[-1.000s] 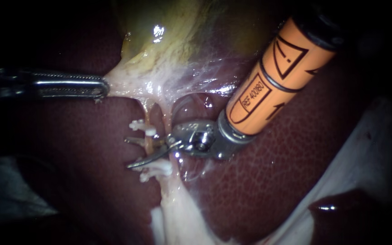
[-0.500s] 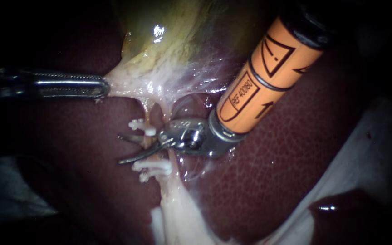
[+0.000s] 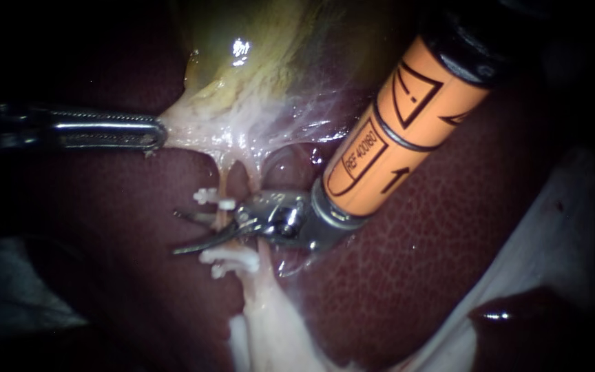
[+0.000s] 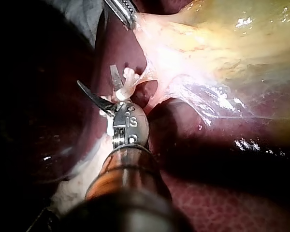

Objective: Go to the cutting position left tube

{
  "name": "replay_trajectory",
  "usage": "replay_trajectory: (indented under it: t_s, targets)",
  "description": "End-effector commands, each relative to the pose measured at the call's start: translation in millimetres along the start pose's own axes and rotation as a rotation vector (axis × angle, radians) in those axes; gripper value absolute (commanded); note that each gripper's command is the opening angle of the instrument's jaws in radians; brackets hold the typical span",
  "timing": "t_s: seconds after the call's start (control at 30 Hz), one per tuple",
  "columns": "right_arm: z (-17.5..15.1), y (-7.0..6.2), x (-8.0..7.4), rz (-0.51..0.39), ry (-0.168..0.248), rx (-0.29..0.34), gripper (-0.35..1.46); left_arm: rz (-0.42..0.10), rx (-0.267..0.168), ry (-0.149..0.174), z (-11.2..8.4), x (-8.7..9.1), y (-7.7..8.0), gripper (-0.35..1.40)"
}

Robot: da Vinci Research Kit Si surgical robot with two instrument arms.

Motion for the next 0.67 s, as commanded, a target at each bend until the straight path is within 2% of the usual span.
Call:
replay_trajectory:
  t_s: [0.03,0.23,0.67]
  targets:
    - [0.1,-0.4,0.2,0.0,0.002,0.009,1.43,0.0,-0.001,0.0,0.0,0.0,0.0,-0.35]
    - [0.4,-2.0,1.0,0.005,0.019,0.045,1.43,0.0,-0.001,0.0,-0.1,0.0,0.0,-0.35]
    - [0.1,-2.1,1.3,0.006,0.02,0.046,1.45,0.0,-0.001,0.0,-0.1,0.1,0.0,-0.35]
